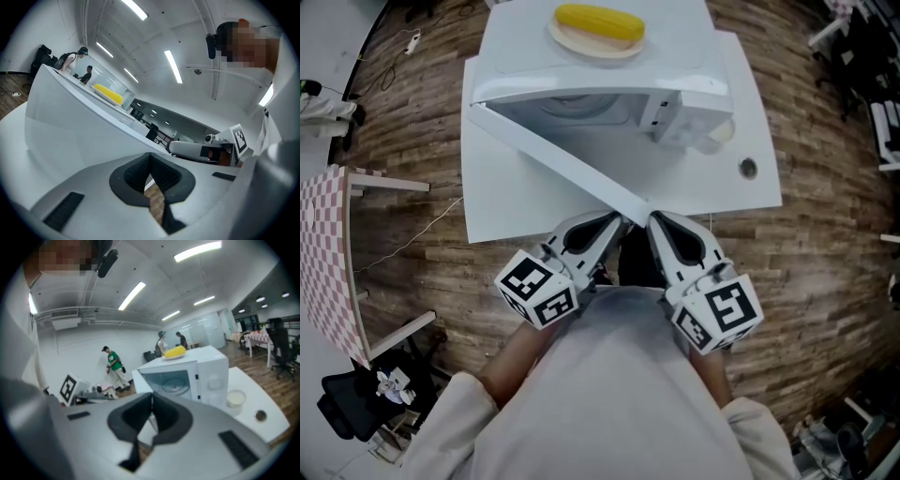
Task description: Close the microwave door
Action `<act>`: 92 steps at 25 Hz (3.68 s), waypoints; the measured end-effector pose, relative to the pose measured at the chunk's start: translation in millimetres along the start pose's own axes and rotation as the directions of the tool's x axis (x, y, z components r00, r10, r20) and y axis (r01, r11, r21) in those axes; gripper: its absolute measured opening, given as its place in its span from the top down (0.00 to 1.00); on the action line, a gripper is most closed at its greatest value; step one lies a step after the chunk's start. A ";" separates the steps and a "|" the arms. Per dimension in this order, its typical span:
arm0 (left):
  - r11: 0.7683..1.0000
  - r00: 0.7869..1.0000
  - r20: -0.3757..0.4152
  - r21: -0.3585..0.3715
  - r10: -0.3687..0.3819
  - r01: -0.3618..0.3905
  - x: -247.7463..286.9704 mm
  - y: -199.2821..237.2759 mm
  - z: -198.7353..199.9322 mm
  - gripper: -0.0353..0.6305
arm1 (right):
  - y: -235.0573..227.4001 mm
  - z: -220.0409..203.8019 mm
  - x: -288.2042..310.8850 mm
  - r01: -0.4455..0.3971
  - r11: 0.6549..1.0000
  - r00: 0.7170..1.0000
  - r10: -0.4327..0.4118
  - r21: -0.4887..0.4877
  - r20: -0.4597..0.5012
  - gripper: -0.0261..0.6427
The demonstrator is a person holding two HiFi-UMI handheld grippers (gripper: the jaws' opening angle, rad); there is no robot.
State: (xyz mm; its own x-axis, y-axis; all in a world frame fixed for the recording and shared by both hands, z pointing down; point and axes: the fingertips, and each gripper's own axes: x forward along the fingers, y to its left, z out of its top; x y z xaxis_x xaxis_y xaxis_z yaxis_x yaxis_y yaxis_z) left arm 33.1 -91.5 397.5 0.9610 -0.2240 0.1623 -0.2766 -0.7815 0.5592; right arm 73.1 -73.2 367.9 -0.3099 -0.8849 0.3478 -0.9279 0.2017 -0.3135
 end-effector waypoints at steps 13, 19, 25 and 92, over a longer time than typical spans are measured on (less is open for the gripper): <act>1.000 1.000 0.024 -0.021 0.005 -0.005 24.2 4.9 14.8 0.92 | -23.6 15.0 8.1 -0.013 1.000 1.000 0.013 -0.015 -0.005 0.93; 1.000 1.000 0.020 -0.026 0.011 -0.010 31.7 9.1 13.8 0.92 | -30.7 16.9 12.4 -0.021 1.000 1.000 0.021 -0.013 -0.007 0.93; 1.000 1.000 0.025 -0.024 0.013 -0.013 37.5 12.4 17.6 0.92 | -38.1 21.7 15.4 -0.020 1.000 1.000 0.020 -0.015 -0.005 0.93; 0.995 0.990 0.097 -0.008 0.104 -0.103 115.6 37.9 57.0 0.92 | -114.0 53.0 63.6 -0.168 0.985 0.985 0.167 -0.036 -0.032 0.93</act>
State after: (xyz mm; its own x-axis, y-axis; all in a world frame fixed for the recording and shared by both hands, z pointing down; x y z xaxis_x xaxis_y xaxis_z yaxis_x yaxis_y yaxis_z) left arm 133.8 -180.2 391.1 0.9227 -0.3594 0.1393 -0.3744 -0.7497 0.5457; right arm 170.2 -174.7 378.9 -0.4667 -0.8249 0.3190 -0.8696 0.3622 -0.3355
